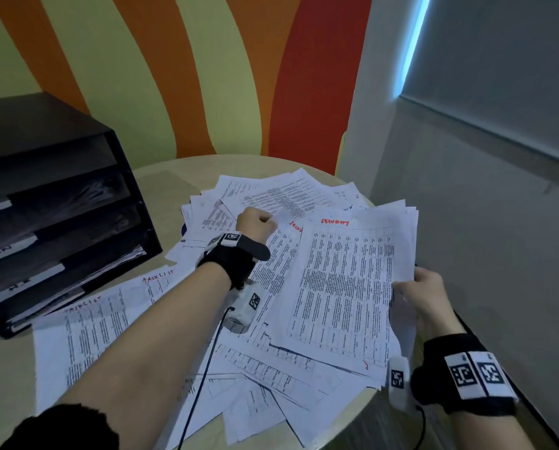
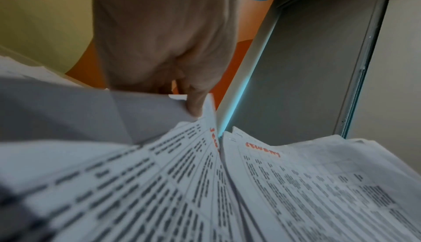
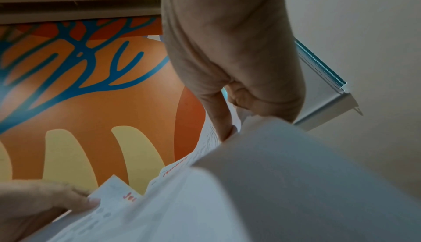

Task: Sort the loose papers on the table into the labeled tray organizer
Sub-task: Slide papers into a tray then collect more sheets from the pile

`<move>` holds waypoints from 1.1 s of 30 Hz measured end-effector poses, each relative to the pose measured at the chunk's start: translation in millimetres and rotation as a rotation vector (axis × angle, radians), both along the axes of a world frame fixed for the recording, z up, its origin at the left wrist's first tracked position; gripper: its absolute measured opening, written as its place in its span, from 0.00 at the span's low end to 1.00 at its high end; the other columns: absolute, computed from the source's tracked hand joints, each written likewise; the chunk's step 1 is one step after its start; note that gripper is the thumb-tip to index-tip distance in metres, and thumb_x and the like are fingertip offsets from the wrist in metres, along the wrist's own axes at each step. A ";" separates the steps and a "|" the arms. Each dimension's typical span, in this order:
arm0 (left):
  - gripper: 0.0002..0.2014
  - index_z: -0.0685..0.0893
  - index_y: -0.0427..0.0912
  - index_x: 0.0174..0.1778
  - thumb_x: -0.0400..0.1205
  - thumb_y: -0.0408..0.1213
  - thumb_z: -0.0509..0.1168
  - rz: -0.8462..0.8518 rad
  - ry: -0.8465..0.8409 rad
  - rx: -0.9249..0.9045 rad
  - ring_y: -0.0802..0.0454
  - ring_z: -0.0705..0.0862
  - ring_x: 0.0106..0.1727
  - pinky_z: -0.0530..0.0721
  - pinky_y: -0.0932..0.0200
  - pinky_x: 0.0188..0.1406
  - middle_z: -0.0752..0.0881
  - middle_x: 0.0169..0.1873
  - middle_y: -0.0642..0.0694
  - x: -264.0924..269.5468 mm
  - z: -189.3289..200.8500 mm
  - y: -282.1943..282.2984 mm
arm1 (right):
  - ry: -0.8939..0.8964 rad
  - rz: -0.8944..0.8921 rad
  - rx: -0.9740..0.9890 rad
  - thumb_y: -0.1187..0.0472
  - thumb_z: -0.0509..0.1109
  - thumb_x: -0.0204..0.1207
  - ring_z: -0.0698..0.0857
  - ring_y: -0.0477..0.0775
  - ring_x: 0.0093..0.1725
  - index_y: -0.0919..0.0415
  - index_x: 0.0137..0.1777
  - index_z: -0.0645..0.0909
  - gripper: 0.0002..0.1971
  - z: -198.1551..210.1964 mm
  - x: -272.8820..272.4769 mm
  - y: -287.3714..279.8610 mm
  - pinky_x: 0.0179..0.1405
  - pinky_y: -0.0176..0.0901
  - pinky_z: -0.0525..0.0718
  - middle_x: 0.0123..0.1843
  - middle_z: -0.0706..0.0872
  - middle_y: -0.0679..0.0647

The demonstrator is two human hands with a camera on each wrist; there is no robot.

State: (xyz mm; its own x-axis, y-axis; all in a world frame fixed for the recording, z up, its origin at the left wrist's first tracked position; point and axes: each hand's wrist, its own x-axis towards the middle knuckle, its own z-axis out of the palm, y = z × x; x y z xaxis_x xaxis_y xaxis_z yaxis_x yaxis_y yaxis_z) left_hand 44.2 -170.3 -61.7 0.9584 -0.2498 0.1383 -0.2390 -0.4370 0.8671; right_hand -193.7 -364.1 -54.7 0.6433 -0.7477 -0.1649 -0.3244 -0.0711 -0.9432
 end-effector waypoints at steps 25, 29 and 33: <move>0.05 0.75 0.34 0.51 0.86 0.34 0.61 0.344 -0.246 -0.597 0.58 0.71 0.33 0.70 0.62 0.37 0.73 0.33 0.50 13.8 126.6 147.4 | -0.103 0.013 0.009 0.83 0.58 0.76 0.78 0.54 0.29 0.68 0.41 0.79 0.13 31.0 -5.5 27.5 0.19 0.34 0.76 0.33 0.80 0.58; 0.08 0.80 0.35 0.46 0.85 0.37 0.63 0.146 -0.067 -0.659 0.48 0.80 0.47 0.78 0.50 0.53 0.82 0.43 0.41 7.8 130.7 139.2 | -0.106 0.025 -0.033 0.79 0.61 0.74 0.77 0.58 0.36 0.71 0.44 0.82 0.09 31.2 3.4 27.0 0.37 0.47 0.73 0.37 0.81 0.62; 0.10 0.85 0.40 0.51 0.88 0.34 0.58 -0.124 0.115 -0.607 0.45 0.89 0.45 0.86 0.46 0.50 0.90 0.47 0.40 -26.4 121.6 117.3 | -0.134 0.057 -0.050 0.75 0.63 0.71 0.76 0.55 0.38 0.75 0.43 0.80 0.05 31.4 8.4 33.3 0.38 0.49 0.70 0.39 0.80 0.74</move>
